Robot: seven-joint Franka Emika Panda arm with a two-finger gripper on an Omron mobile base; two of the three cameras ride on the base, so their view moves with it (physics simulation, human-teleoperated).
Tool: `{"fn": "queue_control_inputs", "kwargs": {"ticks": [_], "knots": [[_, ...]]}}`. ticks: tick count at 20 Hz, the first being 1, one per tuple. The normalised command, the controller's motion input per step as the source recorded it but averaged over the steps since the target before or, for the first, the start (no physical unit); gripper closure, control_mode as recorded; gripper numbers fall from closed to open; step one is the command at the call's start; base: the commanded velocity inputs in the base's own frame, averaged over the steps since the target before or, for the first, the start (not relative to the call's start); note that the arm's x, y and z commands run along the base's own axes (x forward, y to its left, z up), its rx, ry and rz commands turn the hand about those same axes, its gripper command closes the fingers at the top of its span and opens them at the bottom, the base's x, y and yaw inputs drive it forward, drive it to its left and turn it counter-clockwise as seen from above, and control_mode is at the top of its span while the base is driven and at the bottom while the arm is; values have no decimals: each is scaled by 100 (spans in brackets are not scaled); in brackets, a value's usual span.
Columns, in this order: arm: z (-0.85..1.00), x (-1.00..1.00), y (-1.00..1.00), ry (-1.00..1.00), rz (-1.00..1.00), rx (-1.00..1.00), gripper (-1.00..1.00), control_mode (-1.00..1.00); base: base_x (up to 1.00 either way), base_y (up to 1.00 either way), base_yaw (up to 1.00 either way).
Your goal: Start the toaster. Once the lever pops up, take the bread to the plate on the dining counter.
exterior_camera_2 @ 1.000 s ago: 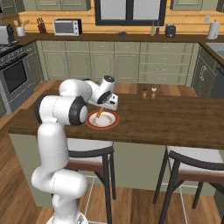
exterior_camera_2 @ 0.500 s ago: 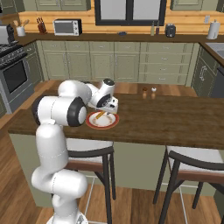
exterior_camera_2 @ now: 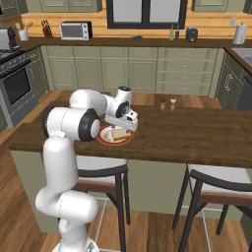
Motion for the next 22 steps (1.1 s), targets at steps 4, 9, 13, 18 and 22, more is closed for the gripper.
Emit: {"fn": "queue_control_inputs", "kwargs": {"ticks": [4,9,13,18,22], "knots": [[28,0,13,9,-13,-21,-100,-100,0,0,0],[65,-44,46,4,-5,-23,-100,-100,0,0,0],[68,-100,37,-1,0,-16,-100,-100,0,0,0],[93,-100,34,-9,0,-13,-100,-100,0,0,0],[80,-100,30,-6,0,-6,-100,-100,0,0,0]]}}
